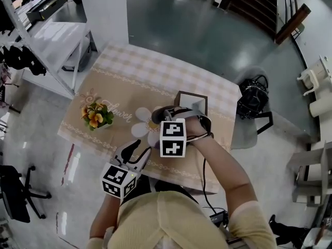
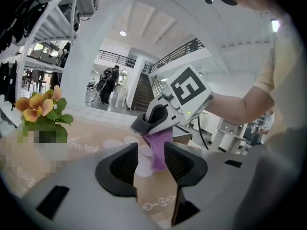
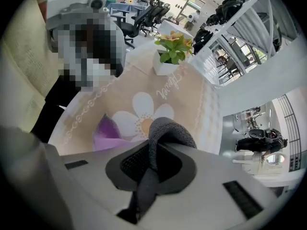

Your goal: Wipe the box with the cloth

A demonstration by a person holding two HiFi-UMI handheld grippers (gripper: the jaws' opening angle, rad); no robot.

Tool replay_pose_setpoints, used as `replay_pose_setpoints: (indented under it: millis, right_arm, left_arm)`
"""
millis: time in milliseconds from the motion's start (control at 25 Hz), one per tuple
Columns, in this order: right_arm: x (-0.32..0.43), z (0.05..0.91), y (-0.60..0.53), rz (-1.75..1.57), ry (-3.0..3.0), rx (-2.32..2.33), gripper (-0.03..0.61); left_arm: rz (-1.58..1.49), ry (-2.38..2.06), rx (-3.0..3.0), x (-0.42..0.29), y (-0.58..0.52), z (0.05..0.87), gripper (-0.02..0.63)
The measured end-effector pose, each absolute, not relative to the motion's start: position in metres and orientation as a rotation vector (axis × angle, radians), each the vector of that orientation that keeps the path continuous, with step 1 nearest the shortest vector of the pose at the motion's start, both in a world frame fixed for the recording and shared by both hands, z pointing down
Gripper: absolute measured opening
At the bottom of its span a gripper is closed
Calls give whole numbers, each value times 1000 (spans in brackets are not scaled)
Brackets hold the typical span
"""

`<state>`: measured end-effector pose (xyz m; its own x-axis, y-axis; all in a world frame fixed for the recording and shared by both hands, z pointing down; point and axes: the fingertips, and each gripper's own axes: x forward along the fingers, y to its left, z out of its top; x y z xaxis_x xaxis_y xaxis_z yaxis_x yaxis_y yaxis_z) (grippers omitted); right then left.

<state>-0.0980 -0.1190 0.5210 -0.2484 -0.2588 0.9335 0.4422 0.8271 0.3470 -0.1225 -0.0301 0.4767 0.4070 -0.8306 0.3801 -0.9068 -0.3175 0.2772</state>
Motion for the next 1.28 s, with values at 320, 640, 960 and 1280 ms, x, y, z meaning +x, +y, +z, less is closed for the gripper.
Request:
replay_pose_setpoints:
  millis: [320,640,960,1280]
  right_arm:
    - [-94,513,-90,-606,-1794,-100,38]
    - [-93,500,-69,-524,-1921,-39,37]
    - [-99,432,-55,-525,-2208,129,38]
    - [-100,364,-31,-576,-2493,230,38]
  left_arm:
    - [237,-1456,2269,-122,-35,471,176]
    - [258,-1489,2320,-137,-42,457,176]
    - [133,-1582,2362,-162,-50,409,176]
    - [60,-1690,2334,-187,-50,386,176]
